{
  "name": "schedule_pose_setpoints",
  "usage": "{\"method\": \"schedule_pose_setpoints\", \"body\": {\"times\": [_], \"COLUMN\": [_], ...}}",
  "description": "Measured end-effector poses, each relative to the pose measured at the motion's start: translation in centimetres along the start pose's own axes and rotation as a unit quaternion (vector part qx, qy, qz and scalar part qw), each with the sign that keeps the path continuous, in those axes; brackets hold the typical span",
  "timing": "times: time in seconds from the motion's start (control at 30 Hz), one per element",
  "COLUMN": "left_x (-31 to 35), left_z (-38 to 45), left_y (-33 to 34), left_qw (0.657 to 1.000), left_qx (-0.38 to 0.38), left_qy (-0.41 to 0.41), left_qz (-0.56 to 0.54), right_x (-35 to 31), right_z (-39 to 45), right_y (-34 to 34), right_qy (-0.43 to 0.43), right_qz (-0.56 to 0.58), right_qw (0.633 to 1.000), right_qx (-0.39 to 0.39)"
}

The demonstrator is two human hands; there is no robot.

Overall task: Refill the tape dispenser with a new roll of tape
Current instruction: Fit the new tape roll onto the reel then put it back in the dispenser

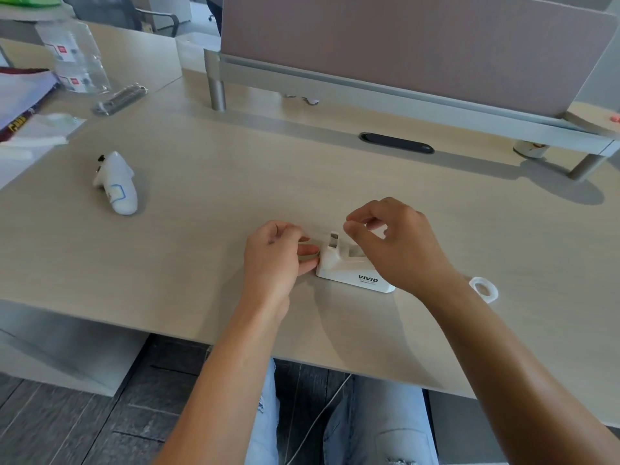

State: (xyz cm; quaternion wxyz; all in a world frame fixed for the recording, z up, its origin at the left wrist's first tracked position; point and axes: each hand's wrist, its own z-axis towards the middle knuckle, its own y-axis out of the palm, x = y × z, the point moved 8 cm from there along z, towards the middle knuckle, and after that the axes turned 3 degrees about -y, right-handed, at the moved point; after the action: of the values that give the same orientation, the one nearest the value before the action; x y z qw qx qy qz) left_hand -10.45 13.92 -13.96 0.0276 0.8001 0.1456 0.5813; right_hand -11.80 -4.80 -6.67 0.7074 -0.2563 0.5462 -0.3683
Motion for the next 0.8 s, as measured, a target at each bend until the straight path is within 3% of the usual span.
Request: {"method": "schedule_pose_setpoints", "body": {"times": [0.47,0.8], "left_x": [-1.0,-0.1], "left_z": [0.8,1.7], "left_y": [-0.4,-1.1], "left_qw": [0.999,0.982], "left_qx": [-0.012,0.013], "left_qy": [-0.029,0.034], "left_qz": [-0.008,0.183], "right_x": [0.4,-0.1], "right_z": [0.6,0.8], "right_y": [1.6,1.8], "right_qy": [0.043,0.018], "right_qz": [0.016,-0.009], "right_qw": [0.998,0.999], "right_qx": [-0.031,-0.039]}}
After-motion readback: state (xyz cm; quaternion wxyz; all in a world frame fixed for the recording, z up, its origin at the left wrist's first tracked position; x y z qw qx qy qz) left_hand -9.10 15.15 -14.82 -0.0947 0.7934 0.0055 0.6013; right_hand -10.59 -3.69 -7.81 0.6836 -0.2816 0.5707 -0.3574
